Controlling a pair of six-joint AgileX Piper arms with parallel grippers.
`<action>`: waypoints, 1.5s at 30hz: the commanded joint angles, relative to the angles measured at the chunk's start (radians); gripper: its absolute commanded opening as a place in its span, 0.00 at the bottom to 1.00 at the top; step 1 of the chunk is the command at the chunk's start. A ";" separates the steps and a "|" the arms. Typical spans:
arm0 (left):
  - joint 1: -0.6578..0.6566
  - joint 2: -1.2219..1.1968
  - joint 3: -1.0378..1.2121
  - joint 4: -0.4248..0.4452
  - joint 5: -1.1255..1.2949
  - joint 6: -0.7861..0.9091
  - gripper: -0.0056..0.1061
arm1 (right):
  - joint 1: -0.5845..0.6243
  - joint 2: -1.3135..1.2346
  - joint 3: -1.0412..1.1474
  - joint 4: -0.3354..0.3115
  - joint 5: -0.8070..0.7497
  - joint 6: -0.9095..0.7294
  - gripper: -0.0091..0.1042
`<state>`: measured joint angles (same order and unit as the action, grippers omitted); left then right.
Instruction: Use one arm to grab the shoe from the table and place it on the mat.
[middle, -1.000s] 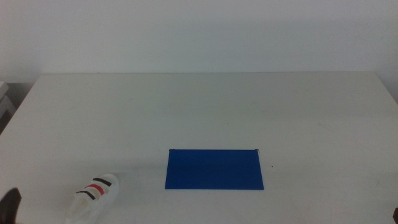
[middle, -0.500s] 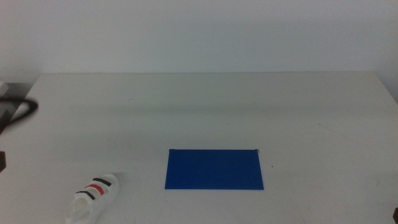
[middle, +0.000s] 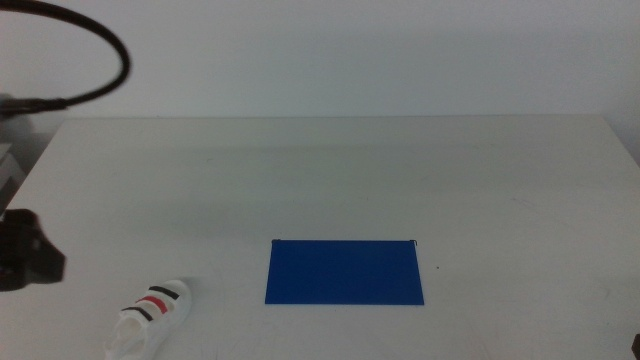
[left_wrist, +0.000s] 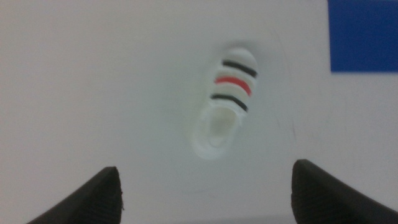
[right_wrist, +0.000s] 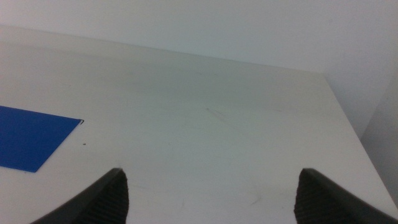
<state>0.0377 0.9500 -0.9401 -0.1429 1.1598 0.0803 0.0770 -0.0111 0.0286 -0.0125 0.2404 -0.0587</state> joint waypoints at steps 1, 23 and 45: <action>-0.005 0.043 -0.035 -0.056 -0.028 0.044 0.89 | 0.003 0.004 0.005 -0.011 -0.073 -0.010 0.77; -0.264 0.507 -0.035 0.108 -0.191 0.026 0.89 | 0.003 0.004 0.005 -0.011 -0.073 -0.010 0.77; -0.264 0.749 -0.034 0.048 -0.252 0.130 0.83 | 0.003 0.004 0.005 -0.011 -0.073 -0.010 0.77</action>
<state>-0.2207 1.7295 -0.9488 -0.0785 0.8995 0.2035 0.0770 -0.0111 0.0286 -0.0125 0.2404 -0.0587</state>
